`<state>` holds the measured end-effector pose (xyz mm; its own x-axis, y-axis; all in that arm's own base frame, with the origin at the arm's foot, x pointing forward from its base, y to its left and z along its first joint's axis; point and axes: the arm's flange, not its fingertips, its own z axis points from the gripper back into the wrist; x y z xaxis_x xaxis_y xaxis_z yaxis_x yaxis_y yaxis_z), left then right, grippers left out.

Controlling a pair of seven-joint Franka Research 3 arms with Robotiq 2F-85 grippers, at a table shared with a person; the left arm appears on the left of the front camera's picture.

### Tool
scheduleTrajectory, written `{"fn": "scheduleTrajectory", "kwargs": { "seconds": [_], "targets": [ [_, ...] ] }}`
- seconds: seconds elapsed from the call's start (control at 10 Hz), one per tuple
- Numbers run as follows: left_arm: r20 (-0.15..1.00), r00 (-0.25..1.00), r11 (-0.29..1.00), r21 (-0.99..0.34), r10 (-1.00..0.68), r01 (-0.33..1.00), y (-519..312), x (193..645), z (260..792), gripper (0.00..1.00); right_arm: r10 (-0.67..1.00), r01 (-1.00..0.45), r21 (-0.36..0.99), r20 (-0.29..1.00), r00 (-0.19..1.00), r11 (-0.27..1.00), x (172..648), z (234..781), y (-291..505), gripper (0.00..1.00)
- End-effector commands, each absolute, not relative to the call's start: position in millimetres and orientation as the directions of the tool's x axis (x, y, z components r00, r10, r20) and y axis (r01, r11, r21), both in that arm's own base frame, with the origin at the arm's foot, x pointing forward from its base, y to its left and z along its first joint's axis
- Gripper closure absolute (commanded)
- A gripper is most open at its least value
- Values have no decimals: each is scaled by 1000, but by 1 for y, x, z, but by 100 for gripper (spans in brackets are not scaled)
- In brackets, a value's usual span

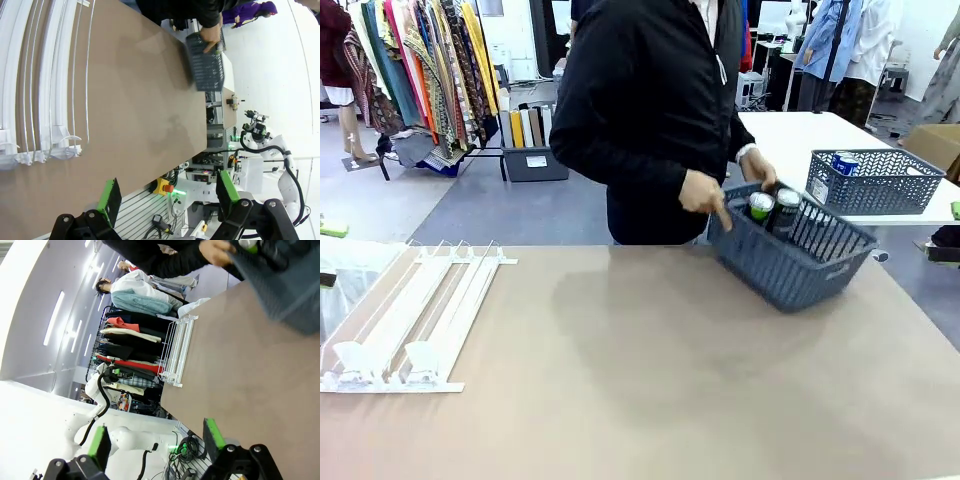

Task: Retrieve and store the cans from the dispenser.
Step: Pick up one can from the Automatic Can Dispenser and place it in the middle of the table.

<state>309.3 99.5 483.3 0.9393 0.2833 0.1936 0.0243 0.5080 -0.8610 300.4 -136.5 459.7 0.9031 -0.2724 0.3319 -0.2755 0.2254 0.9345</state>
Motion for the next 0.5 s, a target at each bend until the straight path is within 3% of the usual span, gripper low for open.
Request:
{"fn": "scheduleTrajectory", "kwargs": {
  "seconds": [0.0,0.4],
  "targets": [
    [204,936,491,-870,289,38,98,310,485,0,-283,-289,934,341,896,211,302,464,-135,0],
    [204,936,491,-870,289,38,98,310,485,0,-283,-289,934,341,896,211,302,464,-135,0]
  ]
}}
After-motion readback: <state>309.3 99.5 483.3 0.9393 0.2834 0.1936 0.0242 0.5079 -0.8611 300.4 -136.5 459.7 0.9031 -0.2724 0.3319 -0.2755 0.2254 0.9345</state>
